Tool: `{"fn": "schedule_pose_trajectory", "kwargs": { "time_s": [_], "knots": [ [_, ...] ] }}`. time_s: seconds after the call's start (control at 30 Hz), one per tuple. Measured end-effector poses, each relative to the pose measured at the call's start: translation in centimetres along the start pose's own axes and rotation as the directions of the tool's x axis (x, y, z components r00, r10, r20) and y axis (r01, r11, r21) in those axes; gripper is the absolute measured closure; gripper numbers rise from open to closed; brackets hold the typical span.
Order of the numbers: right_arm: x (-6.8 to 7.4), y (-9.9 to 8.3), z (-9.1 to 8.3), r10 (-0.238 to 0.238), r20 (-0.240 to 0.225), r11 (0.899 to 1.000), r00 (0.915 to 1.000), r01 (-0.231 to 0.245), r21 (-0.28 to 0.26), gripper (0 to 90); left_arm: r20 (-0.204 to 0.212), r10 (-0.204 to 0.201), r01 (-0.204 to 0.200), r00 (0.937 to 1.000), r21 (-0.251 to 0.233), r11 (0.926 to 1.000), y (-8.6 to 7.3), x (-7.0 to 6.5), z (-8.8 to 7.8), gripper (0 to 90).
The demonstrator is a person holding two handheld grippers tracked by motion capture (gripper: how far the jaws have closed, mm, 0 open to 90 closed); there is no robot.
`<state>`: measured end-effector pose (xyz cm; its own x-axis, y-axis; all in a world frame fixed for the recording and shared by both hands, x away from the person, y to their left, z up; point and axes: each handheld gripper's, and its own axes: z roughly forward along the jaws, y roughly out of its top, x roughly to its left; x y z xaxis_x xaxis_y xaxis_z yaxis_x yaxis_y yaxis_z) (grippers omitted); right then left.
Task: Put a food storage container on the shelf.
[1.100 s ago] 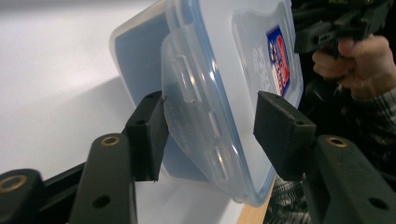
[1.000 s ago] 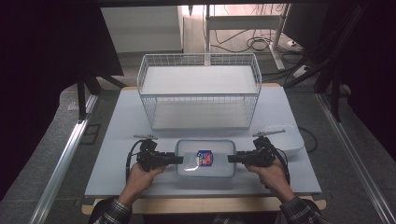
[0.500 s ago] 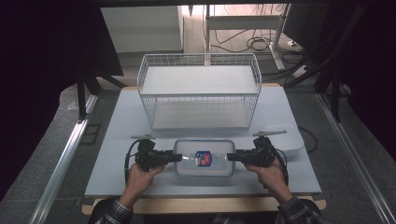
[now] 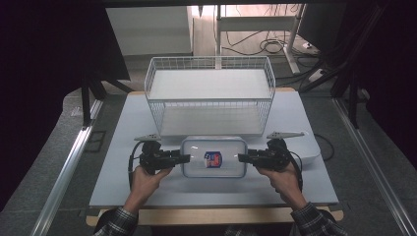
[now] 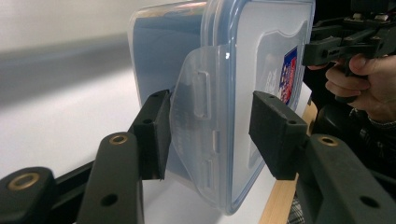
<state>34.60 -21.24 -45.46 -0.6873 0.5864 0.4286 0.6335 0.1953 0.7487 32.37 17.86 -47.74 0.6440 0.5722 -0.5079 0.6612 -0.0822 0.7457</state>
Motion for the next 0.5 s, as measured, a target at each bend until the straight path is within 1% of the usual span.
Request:
{"fn": "schedule_pose_trajectory", "kwargs": {
  "time_s": [0.1,0.13,0.17,0.2,0.23,0.27,0.3,0.33,0.4,0.43,0.47,0.5],
  "knots": [
    [0.3,1.3,-0.2,-0.025,0.003,0.999,0.9997,0.025,-0.022,53.7,-0.015,0.018,-0.018,0.9997,-0.015,0.9997,1.2,-0.4,-0.5,49.7],
    [0.3,1.3,-0.2,-0.025,0.003,0.999,0.9997,0.025,-0.022,53.7,-0.015,0.018,-0.018,0.9997,-0.015,0.9997,1.2,-0.4,-0.5,49.7],
    [0.3,1.5,-0.3,-0.026,0.001,0.999,0.9997,0.026,-0.025,53.7,-0.019,0.028,-0.029,0.9994,-0.019,0.9994,1.7,-0.4,-0.7,49.7],
    [0.3,2.3,-0.4,-0.033,0.000,0.999,0.9995,0.033,-0.036,53.7,-0.023,0.024,-0.025,0.9994,-0.021,0.9995,2.0,-0.5,-0.8,49.7],
    [0.3,2.5,-0.4,-0.037,-0.001,0.998,0.9993,0.037,-0.041,53.7,-0.027,0.033,-0.034,0.9991,-0.026,0.9991,2.6,-0.6,-1.0,49.7],
    [0.3,2.5,-0.4,-0.037,-0.001,0.998,0.9993,0.037,-0.041,53.7,-0.027,0.033,-0.034,0.9991,-0.026,0.9991,2.6,-0.6,-1.0,49.7],
    [0.4,3.3,-0.5,-0.042,-0.001,0.998,0.9991,0.042,-0.049,53.7,-0.033,0.038,-0.039,0.9987,-0.031,0.9988,3.4,-0.7,-1.3,49.6],
    [0.4,3.3,-0.5,-0.042,-0.001,0.998,0.9991,0.042,-0.049,53.7,-0.033,0.038,-0.039,0.9987,-0.031,0.9988,3.4,-0.7,-1.3,49.6],
    [0.5,4.1,-0.6,-0.045,-0.005,0.997,0.9990,0.045,-0.055,53.8,-0.040,0.046,-0.048,0.9982,-0.038,0.9981,4.3,-0.9,-1.7,49.6],
    [0.6,4.8,-0.7,-0.049,-0.007,0.997,0.9988,0.048,-0.061,53.8,-0.042,0.049,-0.051,0.9979,-0.042,0.9978,5.0,-1.0,-2.0,49.6],
    [0.7,5.2,-0.7,-0.049,-0.009,0.997,0.9987,0.049,-0.063,53.8,-0.042,0.049,-0.051,0.9979,-0.042,0.9978,5.0,-1.0,-2.0,49.5],
    [0.7,5.6,-0.8,-0.052,-0.008,0.996,0.9986,0.052,-0.068,53.8,-0.047,0.052,-0.055,0.9975,-0.049,0.9973,5.8,-1.2,-2.3,49.5]
  ]
}}
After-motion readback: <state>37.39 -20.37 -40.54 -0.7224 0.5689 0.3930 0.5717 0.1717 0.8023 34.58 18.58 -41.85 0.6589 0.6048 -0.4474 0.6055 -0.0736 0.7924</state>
